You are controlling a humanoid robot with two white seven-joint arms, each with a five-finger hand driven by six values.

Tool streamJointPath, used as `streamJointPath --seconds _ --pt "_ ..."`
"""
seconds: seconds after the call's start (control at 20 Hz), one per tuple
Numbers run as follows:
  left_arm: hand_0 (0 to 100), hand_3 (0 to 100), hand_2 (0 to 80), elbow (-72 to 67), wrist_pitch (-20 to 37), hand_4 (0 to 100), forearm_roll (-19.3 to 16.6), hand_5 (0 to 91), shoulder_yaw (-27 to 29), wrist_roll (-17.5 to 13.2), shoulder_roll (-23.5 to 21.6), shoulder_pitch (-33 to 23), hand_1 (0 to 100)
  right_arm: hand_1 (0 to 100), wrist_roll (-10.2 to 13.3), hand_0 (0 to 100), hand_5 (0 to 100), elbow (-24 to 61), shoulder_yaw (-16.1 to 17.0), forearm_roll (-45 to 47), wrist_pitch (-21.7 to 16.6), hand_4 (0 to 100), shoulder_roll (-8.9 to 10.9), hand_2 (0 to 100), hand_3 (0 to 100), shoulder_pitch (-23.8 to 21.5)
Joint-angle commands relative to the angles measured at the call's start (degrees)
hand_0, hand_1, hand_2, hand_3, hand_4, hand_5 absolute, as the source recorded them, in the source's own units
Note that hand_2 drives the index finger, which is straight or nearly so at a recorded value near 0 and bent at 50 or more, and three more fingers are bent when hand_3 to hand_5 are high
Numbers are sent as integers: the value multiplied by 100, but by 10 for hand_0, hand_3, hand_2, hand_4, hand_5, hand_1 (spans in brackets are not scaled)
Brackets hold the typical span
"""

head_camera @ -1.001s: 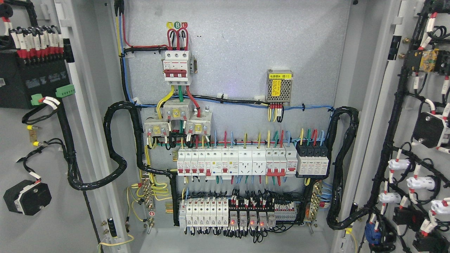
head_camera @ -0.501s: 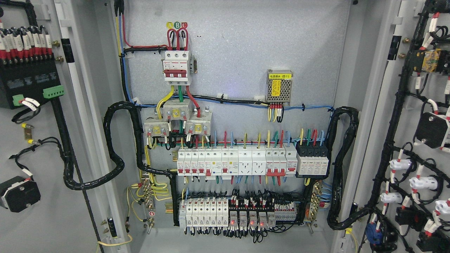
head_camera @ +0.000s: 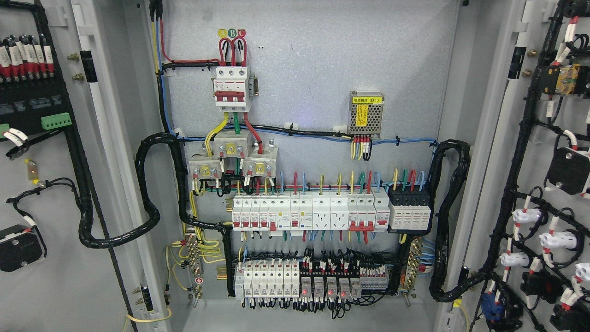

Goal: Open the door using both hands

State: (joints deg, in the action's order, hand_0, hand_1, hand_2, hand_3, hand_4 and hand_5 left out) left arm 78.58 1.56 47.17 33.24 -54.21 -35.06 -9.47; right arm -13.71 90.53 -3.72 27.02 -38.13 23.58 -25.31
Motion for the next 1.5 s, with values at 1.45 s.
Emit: streamJointPath --seconds 1.45 --pt "295 27 27 270 -243 39 -41 0 -617 25 -186 455 0 0 17 219 0 -106 -6 -30 -1 0 -47 0 0 105"
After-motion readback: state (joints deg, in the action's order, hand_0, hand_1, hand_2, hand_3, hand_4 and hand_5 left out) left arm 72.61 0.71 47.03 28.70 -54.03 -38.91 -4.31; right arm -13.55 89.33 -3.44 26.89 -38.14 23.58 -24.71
